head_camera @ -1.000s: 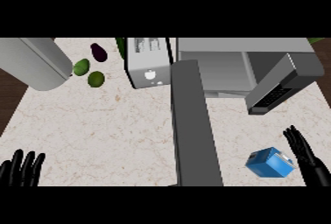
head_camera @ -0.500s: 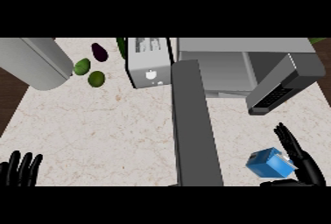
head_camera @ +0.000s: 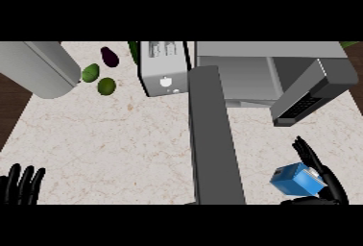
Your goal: Pick up the milk, place it into the microwave and close the microwave
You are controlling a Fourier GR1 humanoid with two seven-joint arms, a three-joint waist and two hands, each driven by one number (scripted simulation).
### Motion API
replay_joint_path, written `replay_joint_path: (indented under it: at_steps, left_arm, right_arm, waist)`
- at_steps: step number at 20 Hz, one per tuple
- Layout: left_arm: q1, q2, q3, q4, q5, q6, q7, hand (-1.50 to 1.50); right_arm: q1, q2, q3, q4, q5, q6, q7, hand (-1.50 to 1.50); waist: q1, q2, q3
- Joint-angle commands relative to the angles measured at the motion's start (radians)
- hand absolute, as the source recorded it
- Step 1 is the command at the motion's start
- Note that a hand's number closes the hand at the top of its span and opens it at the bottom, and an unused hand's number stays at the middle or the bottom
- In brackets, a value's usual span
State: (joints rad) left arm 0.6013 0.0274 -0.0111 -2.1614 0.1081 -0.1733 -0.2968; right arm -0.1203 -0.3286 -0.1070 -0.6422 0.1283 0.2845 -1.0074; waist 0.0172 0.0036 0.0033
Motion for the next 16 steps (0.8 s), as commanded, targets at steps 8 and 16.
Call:
replay_joint_path:
  at_steps: [8,16]
  left_arm:
    - [-0.022,-0.005,0.017,0.024,0.008,0.001,-0.002,-1.50]
    - [0.008,-0.007,0.024,0.026,0.010,-0.011,-0.024,-1.50]
  right_arm:
    - [-0.064,0.026,0.012,0.049,-0.102,0.216,-0.171,1.50]
    - [-0.002,0.071,0.061,0.003,-0.180,0.268,-0.176,1.50]
  waist:
    - [-0.003,-0.001,0.000]
    - [-0.008,-0.003,0.000]
